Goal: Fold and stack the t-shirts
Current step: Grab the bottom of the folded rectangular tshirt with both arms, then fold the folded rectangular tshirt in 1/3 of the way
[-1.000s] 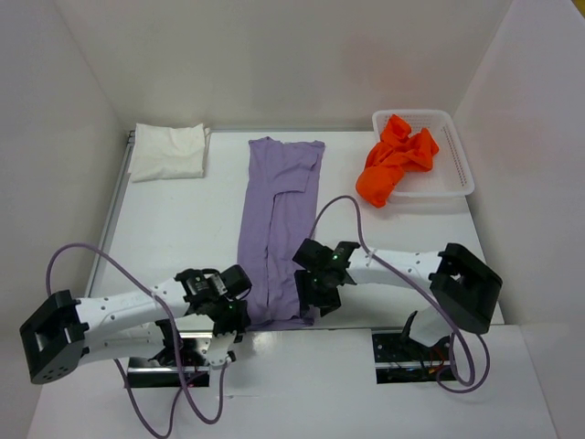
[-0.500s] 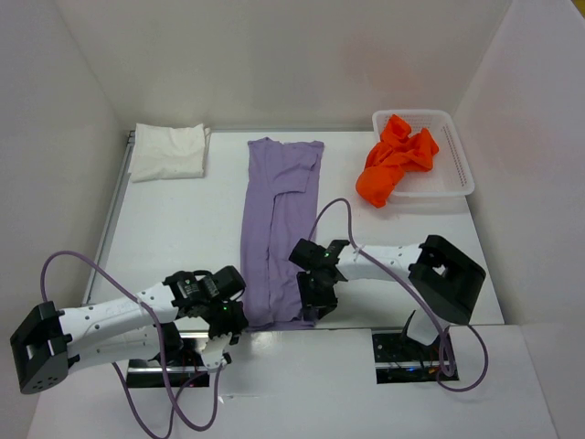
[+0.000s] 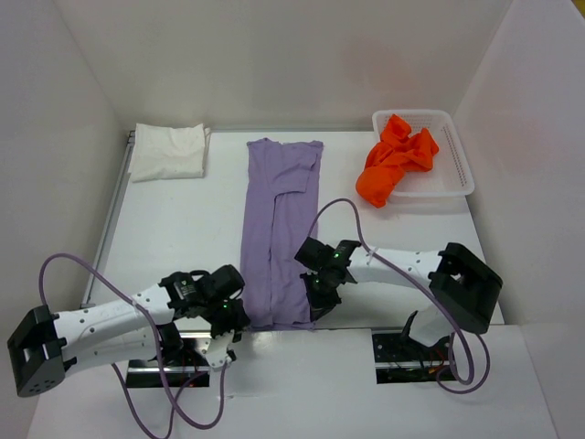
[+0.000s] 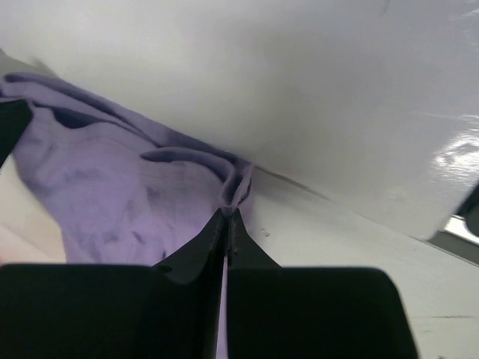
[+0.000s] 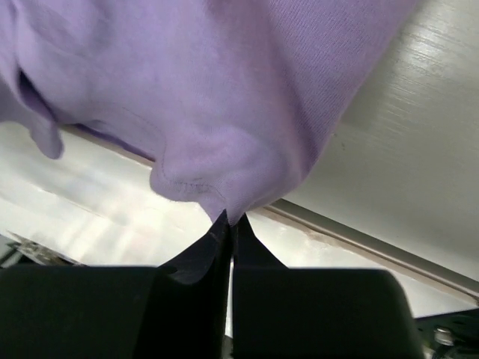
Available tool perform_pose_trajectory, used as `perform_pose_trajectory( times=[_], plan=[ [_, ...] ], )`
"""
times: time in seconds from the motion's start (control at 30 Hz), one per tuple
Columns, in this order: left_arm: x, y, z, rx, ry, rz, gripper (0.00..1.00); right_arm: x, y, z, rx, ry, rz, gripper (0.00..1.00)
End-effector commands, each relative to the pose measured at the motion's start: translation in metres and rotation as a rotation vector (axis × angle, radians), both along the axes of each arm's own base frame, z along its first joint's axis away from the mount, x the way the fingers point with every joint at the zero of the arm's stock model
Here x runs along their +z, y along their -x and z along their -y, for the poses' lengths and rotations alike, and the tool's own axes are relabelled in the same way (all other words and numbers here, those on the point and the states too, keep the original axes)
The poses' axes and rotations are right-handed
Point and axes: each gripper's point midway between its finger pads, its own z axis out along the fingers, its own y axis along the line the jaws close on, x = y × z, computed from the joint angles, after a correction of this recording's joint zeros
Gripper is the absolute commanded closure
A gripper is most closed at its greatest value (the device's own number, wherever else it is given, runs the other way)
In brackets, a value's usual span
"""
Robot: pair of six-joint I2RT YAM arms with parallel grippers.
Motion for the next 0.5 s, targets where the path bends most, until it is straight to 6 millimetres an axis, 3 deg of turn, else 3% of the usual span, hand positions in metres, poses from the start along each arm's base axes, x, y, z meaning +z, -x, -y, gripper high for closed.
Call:
perform_pose_trajectory(
  times=[0.0, 0.17, 0.3, 0.47],
  plan=[
    [0.018, -0.009, 0.022, 0.074, 0.090, -0.013, 0.99, 0.007, 0.002, -0.001, 0.077, 0.002, -0.009, 1.00],
    [0.043, -0.034, 0.044, 0.281, 0.111, -0.057, 1.00, 0.033, -0.022, -0.010, 0.109, -0.016, 0.071, 1.00],
    [0.062, -0.050, 0.043, 0.401, 0.144, -0.091, 1.00, 0.057, -0.048, -0.006, 0.068, -0.080, 0.116, 1.00],
    [0.095, -0.083, 0.053, 0.570, 0.242, -0.107, 1.00, 0.078, -0.096, -0.001, 0.035, -0.132, 0.204, 1.00]
  ],
)
